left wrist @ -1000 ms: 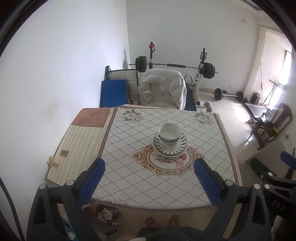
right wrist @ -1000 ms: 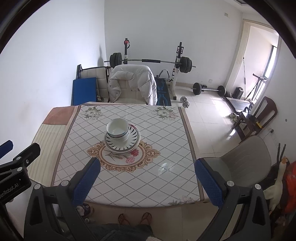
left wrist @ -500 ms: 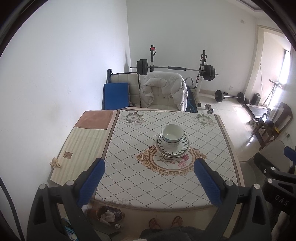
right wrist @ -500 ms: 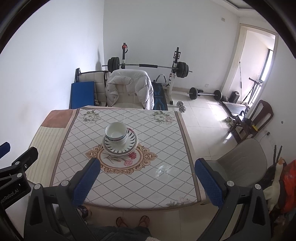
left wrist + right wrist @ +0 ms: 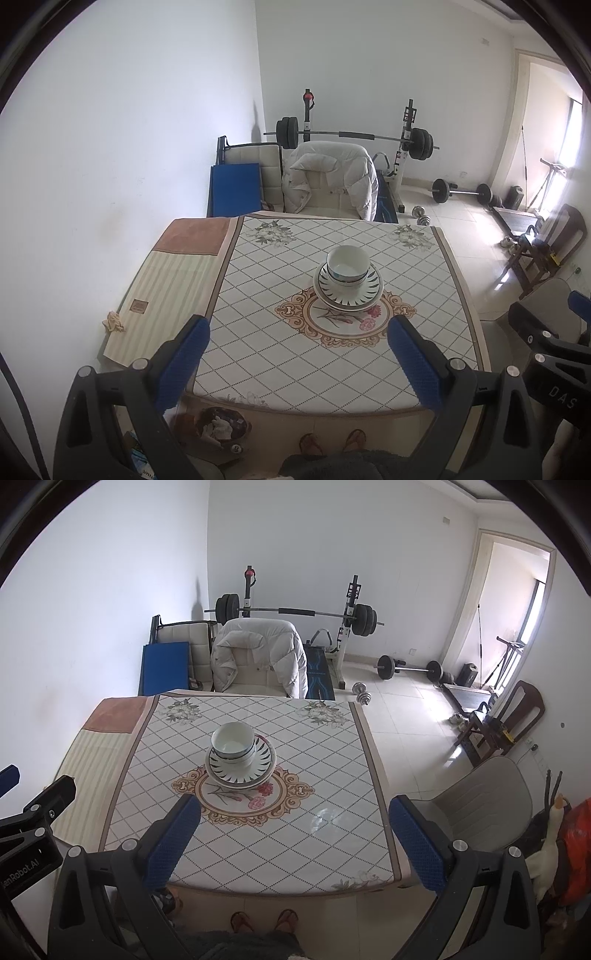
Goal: Organize plates and bowls
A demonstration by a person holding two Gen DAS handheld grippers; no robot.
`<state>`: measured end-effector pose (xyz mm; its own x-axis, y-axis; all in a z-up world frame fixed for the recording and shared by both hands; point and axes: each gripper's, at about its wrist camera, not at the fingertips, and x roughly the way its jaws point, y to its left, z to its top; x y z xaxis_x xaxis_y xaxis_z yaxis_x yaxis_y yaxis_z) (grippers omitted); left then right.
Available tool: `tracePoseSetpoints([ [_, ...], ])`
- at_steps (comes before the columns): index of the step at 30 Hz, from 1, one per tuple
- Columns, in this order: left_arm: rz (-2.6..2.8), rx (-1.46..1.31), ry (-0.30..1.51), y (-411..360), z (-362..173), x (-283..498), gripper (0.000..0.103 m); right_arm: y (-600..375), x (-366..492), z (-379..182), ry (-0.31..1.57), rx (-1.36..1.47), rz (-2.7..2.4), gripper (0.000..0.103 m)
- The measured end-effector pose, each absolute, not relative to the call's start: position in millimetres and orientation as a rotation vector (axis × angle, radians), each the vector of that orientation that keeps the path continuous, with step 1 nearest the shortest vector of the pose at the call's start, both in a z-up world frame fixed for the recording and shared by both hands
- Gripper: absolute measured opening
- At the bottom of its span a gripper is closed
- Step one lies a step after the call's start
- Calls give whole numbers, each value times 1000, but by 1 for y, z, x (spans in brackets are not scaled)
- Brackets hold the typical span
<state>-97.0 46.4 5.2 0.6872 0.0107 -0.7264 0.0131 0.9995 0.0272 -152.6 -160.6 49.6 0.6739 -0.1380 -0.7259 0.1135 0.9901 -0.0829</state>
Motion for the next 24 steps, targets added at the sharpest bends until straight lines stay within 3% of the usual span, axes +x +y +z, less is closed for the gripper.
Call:
tracePoseSetpoints([
  [24,-3,41,816,41,4,-94,99,-167,-154,43,826,-10,-152,103],
])
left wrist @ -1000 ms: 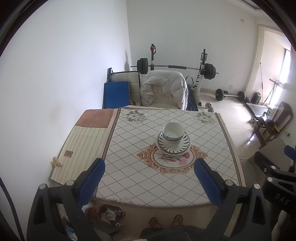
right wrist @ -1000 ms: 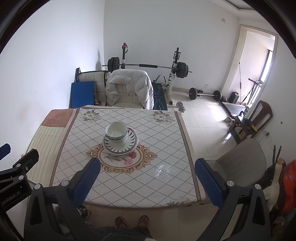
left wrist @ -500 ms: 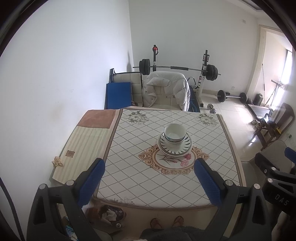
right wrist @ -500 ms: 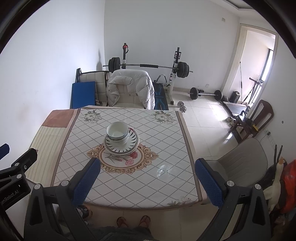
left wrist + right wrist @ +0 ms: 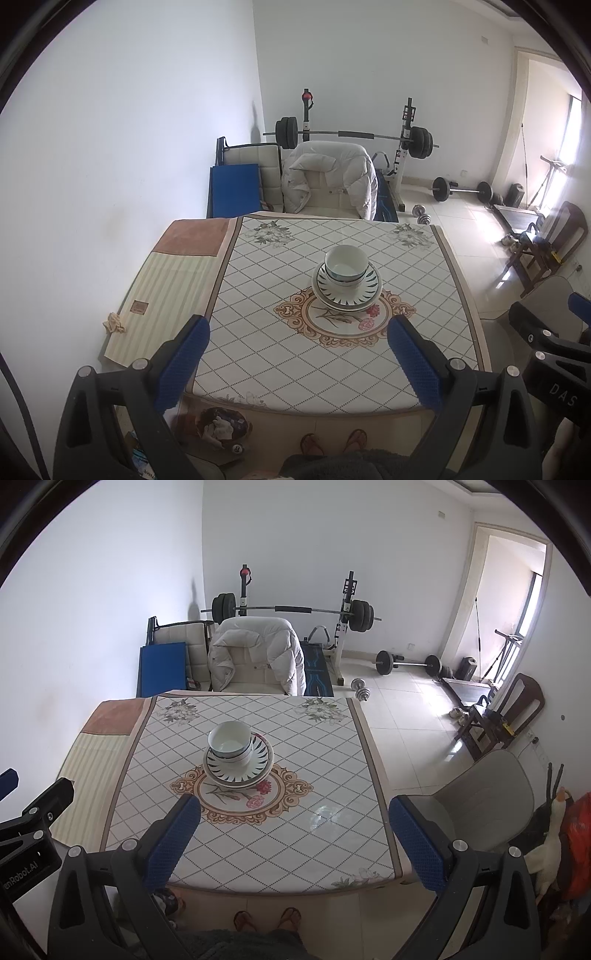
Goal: Organize plates and bowls
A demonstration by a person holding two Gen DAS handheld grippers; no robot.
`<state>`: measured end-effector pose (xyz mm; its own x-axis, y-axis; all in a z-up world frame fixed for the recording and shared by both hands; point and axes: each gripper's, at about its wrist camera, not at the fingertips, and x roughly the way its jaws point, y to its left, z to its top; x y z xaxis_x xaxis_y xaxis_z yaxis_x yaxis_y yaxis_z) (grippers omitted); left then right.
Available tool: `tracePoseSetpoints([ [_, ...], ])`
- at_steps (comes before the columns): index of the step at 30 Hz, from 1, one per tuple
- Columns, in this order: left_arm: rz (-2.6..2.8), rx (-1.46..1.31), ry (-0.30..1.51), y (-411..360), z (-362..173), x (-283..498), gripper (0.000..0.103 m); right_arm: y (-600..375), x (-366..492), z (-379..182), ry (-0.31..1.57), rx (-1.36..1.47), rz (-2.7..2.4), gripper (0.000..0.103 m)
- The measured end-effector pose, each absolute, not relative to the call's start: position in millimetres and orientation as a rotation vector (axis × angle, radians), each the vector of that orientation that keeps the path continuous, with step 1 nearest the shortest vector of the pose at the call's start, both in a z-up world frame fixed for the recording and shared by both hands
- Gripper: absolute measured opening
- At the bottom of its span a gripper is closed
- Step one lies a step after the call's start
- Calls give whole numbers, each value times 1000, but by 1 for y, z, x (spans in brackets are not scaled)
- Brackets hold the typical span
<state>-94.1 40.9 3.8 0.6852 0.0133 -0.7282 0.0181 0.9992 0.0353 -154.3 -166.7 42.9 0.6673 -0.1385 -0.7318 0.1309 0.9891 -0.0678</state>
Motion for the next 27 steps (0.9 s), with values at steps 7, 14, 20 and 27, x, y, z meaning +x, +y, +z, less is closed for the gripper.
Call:
tracePoseSetpoints([
  [7,-1,47,817,42,3,-94,99,-167,-155,41,827,-6,-147,103],
  [14,-1,48,817,42,3,-95,99,-167,-155,39,825,-4,-147,103],
  [20,0,49,814,42,3,-95,99,-164,-156,40,819,-1,-150,103],
  [27,-4,46,815,42,3,-95,99,-161,-155,40,812,0,-148,103],
])
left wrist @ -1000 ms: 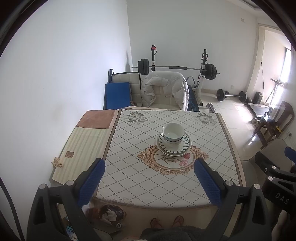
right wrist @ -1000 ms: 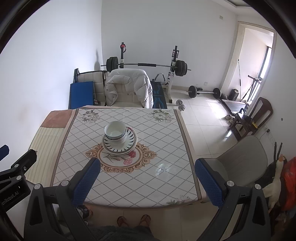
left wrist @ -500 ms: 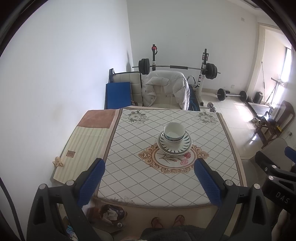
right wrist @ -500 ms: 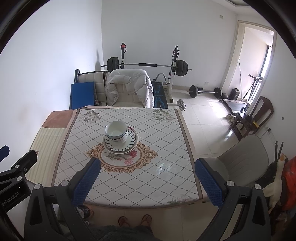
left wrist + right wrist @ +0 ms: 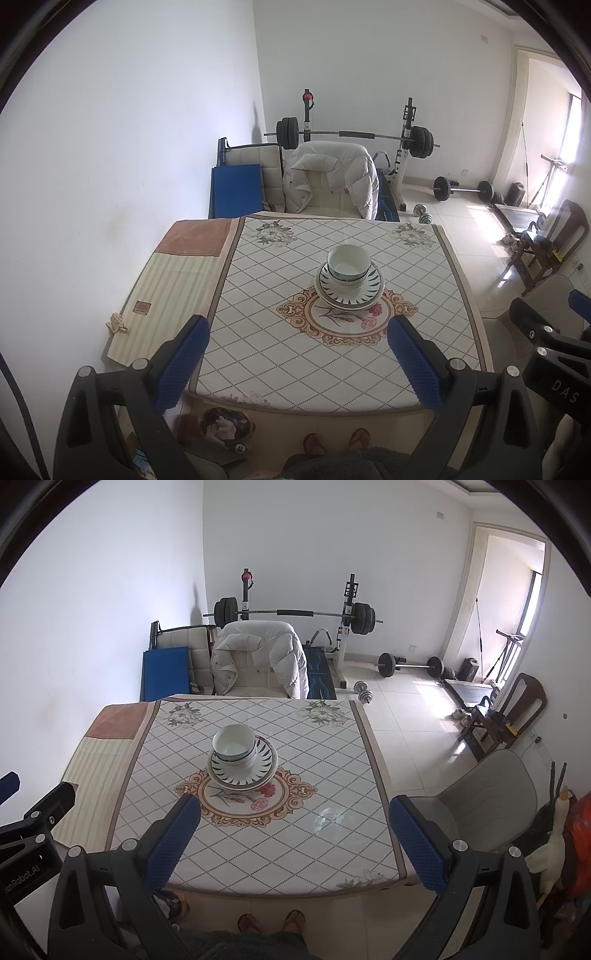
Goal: Organize plates and bowls
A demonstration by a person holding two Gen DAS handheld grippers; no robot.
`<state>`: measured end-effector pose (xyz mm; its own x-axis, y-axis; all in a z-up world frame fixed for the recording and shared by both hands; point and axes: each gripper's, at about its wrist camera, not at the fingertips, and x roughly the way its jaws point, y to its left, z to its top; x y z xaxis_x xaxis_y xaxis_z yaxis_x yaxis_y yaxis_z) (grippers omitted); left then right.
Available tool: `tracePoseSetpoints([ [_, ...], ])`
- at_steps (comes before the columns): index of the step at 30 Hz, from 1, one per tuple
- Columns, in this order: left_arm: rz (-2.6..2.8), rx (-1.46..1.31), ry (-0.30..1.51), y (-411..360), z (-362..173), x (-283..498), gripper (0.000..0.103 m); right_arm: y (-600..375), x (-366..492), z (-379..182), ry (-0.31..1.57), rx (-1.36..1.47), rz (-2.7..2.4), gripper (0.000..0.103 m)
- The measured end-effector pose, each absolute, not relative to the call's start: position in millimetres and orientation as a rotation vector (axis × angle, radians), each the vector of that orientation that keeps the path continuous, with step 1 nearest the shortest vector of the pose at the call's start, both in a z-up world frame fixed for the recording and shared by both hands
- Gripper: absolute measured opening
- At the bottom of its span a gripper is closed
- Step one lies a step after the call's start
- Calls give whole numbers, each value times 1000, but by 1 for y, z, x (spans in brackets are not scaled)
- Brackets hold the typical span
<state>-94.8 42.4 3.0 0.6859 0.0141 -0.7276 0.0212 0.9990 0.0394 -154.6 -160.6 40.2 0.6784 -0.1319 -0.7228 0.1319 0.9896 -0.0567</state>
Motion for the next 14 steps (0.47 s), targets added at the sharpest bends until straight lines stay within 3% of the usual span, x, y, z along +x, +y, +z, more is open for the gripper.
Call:
tracePoseSetpoints([
  [14,-11,52,809,43,6,-95,99,-155,-156,40,805,-1,-159,103],
])
